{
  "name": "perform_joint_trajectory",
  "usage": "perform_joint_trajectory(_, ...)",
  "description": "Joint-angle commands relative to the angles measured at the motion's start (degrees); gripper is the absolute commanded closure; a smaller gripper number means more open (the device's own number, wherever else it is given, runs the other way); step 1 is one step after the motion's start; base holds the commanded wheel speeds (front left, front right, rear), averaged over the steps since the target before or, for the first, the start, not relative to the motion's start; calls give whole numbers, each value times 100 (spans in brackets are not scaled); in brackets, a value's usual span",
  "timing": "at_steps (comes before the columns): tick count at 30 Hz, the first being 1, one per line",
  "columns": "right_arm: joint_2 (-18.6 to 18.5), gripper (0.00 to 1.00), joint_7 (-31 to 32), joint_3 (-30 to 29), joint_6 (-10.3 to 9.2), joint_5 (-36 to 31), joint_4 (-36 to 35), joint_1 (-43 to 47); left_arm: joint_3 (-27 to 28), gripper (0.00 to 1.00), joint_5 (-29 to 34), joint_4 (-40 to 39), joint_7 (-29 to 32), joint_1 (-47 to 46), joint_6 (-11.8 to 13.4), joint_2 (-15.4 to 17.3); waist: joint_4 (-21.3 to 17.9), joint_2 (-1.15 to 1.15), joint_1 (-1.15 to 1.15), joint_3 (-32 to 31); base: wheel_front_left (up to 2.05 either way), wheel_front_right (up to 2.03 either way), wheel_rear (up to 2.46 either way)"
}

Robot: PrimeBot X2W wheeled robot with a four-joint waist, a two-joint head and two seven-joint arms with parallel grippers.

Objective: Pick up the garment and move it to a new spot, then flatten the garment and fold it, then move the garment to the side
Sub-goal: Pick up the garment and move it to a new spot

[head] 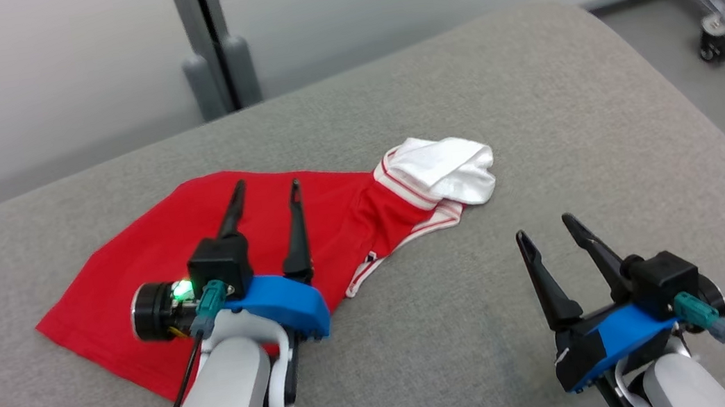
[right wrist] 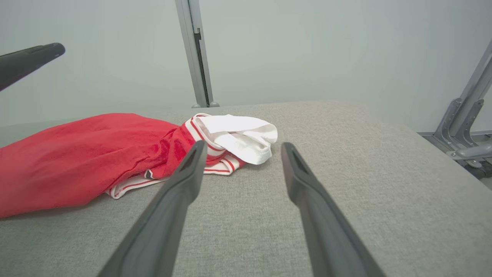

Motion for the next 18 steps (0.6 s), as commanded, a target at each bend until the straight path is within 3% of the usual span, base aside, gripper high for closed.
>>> perform_joint_trajectory(1, -11, 0, -29, -38, 1, -45, 0, 85, 177, 0, 89, -130, -16, 228, 53, 25, 125, 0, 0, -55, 0, 0, 0)
perform_joint_trajectory(11, -12, 0, -29, -136, 1, -217, 101, 362, 1714, 0, 669, -1063, -17, 2022, 144, 57, 885, 0, 0, -610, 0, 0, 0)
perform_joint_trajectory(18, -12, 0, -29, -272, 1, -262, 212, 631, 2222, 0, 949, -1276, -16, 2929, 20, -36, 1238, 0, 0, -882, 0, 0, 0)
